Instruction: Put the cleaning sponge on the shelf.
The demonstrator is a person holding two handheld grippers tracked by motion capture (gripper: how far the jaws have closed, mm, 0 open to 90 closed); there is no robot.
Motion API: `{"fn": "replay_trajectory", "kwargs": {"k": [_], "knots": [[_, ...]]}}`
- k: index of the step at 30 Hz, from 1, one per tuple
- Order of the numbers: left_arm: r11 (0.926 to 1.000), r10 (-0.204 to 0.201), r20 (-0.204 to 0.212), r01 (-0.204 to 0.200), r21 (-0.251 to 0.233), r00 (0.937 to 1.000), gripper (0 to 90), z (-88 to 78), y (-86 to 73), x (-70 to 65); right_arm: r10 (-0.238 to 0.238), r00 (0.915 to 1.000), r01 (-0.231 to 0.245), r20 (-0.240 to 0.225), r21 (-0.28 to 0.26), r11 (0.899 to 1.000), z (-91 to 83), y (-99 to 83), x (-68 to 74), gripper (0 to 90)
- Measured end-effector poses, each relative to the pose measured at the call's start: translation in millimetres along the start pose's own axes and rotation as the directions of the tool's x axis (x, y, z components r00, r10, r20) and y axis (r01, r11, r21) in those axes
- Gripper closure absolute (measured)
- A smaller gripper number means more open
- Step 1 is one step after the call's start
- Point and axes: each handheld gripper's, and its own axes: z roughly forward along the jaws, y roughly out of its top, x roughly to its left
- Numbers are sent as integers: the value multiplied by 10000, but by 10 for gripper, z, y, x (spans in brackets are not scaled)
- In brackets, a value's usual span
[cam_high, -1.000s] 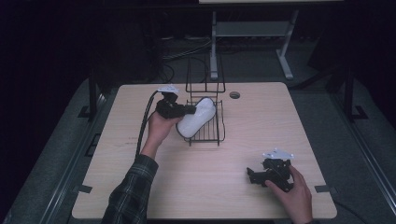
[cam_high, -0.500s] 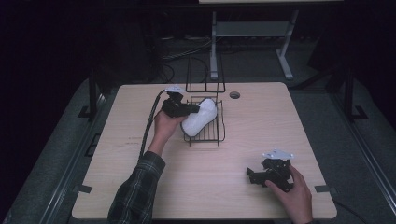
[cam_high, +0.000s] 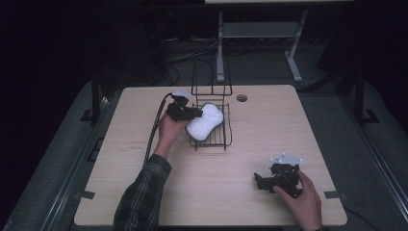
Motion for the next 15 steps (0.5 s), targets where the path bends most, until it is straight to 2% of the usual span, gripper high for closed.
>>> {"fn": "replay_trajectory", "kwargs": {"k": [4,8,11,15], "knots": [[10000,37,-66,-36,73,10000,688,-32,-2,16,-16,10000,16,-3,1,10000,0,0,0,0],[9999,122,50,-122,4,9999,795,-84,-5,0,-10,10000,10,-6,-8,10000,0,0,0,0],[9997,220,290,-216,-124,9993,876,-160,-41,-57,-11,10000,11,2,4,10000,0,0,0,0],[9994,334,444,-337,67,9985,895,-193,-101,-124,-16,10000,16,0,3,10000,0,0,0,0]]}}
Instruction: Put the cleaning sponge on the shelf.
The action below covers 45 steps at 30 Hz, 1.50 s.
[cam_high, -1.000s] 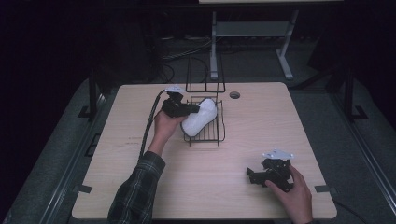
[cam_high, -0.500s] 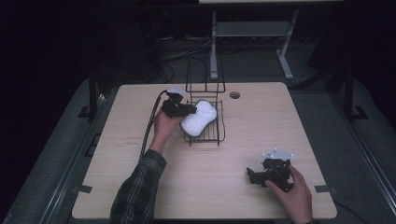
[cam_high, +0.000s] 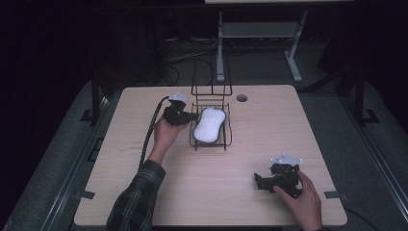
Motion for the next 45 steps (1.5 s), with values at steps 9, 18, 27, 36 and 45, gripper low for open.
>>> {"fn": "replay_trajectory", "kwargs": {"k": [9,18,27,36,45], "knots": [[9996,213,248,-218,205,9995,895,-33,-235,-218,6,10000,-6,-5,-14,10000,1,0,0,0],[9996,108,420,-118,238,9991,895,2,-353,-285,6,10000,-6,-4,-5,10000,0,0,0,0],[9994,248,546,-261,227,9982,895,73,-323,-355,4,10000,-4,-5,-8,10000,0,0,0,0],[9992,261,630,-280,289,9977,893,10,-300,-359,0,10000,0,1,2,10000,0,0,0,0],[9991,227,365,-240,352,9991,620,-179,-286,-367,0,10000,0,1,2,10000,0,0,0,0]]}}
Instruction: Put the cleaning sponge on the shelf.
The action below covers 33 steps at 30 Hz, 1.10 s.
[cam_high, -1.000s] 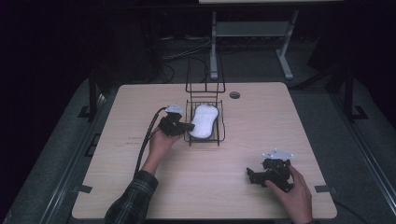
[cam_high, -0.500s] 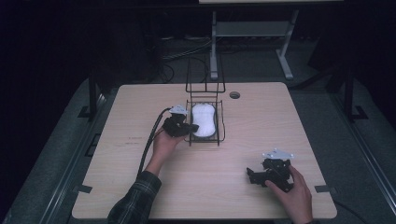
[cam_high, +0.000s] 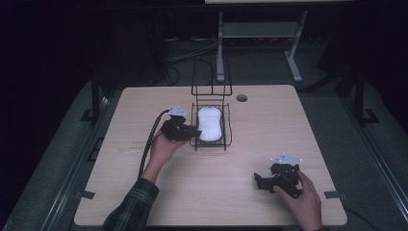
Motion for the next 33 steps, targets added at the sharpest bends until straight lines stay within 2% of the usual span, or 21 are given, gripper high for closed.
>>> {"fn": "replay_trajectory", "kwargs": {"k": [1,3,6,8,11,12,16,24,27,30,33], "knots": [[9999,8,-114,-7,150,9999,583,-54,-8,-6,-1,10000,1,-1,-1,10000,0,0,0,0],[9999,33,-218,-30,149,9998,505,-87,-22,-10,0,10000,0,-1,-1,10000,0,0,0,0],[9999,-157,-390,159,42,9991,414,-212,-119,-7,4,10000,-4,0,0,10000,0,0,0,0],[9998,-98,-579,108,177,9983,352,-267,-175,-10,6,10000,-6,-2,3,10000,0,0,0,0],[9998,-49,-687,63,200,9976,315,-319,-234,-25,6,10000,-6,-1,1,10000,0,0,0,0],[9997,-12,-866,34,260,9962,266,-373,-288,-44,5,10000,-5,-1,1,10000,0,0,0,0],[9997,-31,-1043,57,250,9945,227,-444,-384,-63,12,10000,-12,-9,-17,10000,1,-1,0,0],[9996,87,-1610,-40,294,9869,146,-604,-691,-168,5,10000,-5,-7,-4,10000,0,0,0,0],[9995,45,-1666,10,328,9860,143,-678,-809,-220,4,10000,-4,1,-2,10000,0,0,0,0],[9986,178,-1711,-91,519,9851,141,-733,-932,-281,2,10000,-2,1,0,10000,0,0,0,0],[9976,90,-1745,30,687,9846,140,-780,-1108,-347,2,10000,-2,1,1,10000,0,0,0,0]]}}
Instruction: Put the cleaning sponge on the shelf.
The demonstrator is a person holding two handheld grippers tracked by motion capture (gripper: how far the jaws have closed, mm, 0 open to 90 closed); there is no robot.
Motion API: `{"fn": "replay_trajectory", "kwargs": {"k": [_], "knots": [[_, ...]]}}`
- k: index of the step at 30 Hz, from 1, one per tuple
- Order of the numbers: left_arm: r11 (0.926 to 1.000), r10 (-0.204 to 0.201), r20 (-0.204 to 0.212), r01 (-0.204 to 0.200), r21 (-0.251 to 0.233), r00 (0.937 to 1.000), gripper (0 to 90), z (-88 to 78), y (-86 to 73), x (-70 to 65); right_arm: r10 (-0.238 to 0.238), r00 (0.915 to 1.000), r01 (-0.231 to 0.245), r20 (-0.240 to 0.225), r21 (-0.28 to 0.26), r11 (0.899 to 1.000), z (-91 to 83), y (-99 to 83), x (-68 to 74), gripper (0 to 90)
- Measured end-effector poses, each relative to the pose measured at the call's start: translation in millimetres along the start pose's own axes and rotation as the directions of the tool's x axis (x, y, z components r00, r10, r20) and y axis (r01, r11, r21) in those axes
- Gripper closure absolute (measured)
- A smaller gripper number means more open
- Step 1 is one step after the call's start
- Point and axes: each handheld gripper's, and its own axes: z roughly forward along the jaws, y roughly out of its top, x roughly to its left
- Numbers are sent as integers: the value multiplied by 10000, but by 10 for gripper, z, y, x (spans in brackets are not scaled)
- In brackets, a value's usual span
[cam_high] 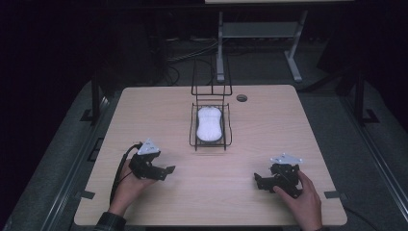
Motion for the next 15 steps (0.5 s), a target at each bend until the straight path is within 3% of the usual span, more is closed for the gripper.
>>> {"fn": "replay_trajectory", "kwargs": {"k": [7,15], "knots": [[9990,-103,24,102,435,9999,135,-69,-233,-47,-1,10000,1,-5,-18,10000,0,-1,1,0],[9979,-134,10,133,641,9999,129,-92,-382,-27,-1,10000,1,1,-12,10000,0,-1,1,0]]}}
